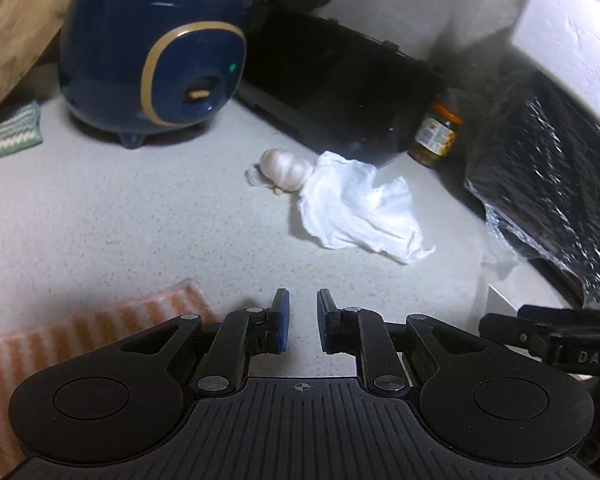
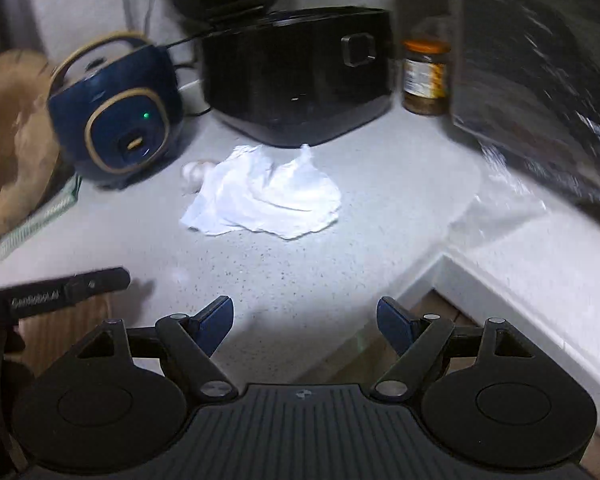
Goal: Collect trash
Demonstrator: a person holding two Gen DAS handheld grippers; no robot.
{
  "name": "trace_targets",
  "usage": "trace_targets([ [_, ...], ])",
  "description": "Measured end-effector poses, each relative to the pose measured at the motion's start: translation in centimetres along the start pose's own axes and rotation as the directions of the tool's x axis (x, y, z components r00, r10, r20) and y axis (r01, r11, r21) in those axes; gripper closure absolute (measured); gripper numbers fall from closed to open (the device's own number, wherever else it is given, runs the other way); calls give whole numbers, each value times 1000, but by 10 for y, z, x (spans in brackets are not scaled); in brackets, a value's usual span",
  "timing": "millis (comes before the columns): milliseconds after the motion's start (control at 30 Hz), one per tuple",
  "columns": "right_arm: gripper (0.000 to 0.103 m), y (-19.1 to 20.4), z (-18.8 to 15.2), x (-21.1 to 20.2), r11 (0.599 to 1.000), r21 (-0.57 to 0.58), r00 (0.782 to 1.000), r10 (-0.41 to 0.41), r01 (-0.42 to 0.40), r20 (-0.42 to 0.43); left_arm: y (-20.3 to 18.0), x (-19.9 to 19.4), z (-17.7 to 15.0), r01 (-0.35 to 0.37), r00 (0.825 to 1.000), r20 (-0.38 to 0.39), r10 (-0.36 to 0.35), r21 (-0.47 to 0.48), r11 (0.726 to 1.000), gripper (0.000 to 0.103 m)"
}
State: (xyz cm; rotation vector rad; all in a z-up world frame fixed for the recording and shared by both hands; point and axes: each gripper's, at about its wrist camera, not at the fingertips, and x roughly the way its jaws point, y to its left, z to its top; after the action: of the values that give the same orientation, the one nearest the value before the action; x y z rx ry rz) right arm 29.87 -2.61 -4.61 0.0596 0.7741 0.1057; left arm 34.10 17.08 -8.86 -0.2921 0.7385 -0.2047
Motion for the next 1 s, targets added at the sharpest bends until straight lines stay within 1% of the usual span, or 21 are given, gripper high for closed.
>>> trace_targets([
  [100,23,0,12,8,998,-63,1000,-15,15,-2,3,-6,-6,-6,1000,16,7,-52,999,86],
  [200,23,2,33,15,995,-101,1000,16,-13,24,3,-10,-5,1,1000,23,2,-129,992,86],
  [233,21,3,40,18,992,-120,998,38,-33,40,0,-11,-3,0,1000,19,2,-139,990,86],
  [333,19,9,60,31,981,-180,994,81,-67,72,-13,-14,5,-30,999,30,34,-113,993,86],
  [433,19,16,79,55,971,-216,991,121,-105,62,-20,-18,12,-49,997,50,56,-122,991,86],
  [533,19,23,95,85,968,-224,991,127,-115,39,-25,-17,15,-65,996,55,72,-118,991,86],
  [667,19,29,102,120,967,-234,995,102,-98,6,-26,-14,17,-80,995,49,86,-123,989,86],
  [700,21,29,102,126,969,-226,995,104,-104,-11,-25,-13,17,-81,995,49,88,-129,988,86],
  [767,30,27,100,134,970,-207,991,123,-130,-46,-23,-10,16,-85,995,45,92,-141,986,86],
  [833,50,26,96,138,965,-201,985,152,-166,-86,-20,-7,16,-88,995,38,95,-153,984,86],
  [867,56,26,94,139,963,-204,982,159,-177,-100,-19,-5,16,-89,995,34,95,-159,983,86],
  [900,67,27,90,138,960,-207,980,165,-186,-115,-18,-3,16,-88,995,29,94,-164,982,86],
  [933,70,27,87,138,958,-211,977,169,-193,-126,-18,-1,16,-87,995,25,92,-168,982,86],
  [1000,77,27,79,130,955,-228,979,167,-191,-117,-19,2,16,-78,996,19,83,-170,982,86],
])
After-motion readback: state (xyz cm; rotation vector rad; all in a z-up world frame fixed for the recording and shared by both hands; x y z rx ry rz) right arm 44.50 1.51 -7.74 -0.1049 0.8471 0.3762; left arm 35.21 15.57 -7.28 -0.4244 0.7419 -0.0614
